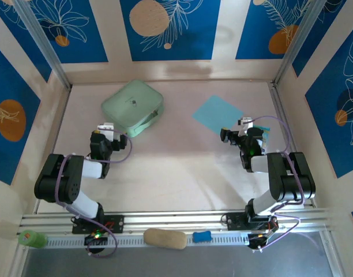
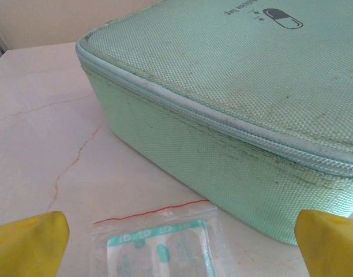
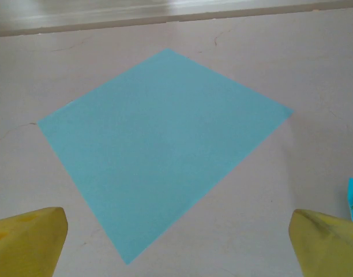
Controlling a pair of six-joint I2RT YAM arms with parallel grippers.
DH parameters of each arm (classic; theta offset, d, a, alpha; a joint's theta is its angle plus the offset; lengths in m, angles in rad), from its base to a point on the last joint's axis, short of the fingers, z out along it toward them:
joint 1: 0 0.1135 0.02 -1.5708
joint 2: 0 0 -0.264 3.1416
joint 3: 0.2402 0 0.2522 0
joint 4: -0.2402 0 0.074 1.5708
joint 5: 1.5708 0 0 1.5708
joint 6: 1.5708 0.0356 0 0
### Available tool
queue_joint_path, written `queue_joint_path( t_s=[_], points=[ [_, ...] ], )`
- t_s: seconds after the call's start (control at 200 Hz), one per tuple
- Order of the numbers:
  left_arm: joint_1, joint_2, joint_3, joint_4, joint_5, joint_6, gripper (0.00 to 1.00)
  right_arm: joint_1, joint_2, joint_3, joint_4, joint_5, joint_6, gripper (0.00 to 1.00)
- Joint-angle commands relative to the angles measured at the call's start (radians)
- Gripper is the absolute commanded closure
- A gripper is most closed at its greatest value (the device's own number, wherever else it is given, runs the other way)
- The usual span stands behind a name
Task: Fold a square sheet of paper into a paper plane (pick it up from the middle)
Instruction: Move the square sheet of paper to the center of the table.
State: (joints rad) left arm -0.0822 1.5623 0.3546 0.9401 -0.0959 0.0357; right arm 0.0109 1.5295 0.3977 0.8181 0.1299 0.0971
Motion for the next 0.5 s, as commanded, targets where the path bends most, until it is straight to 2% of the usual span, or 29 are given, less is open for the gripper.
queue_joint_path(
  t_s=[0.0,0.495],
  points=[
    [0.007,0.001,0.018,0.000,0.025,0.016,0.00,-0.001,-0.006,0.014,-0.001,-0.010,0.006,0.01],
    [0.007,0.002,0.020,0.000,0.025,0.015,0.00,-0.009,-0.005,0.017,-0.005,-0.025,0.009,0.01]
  ],
)
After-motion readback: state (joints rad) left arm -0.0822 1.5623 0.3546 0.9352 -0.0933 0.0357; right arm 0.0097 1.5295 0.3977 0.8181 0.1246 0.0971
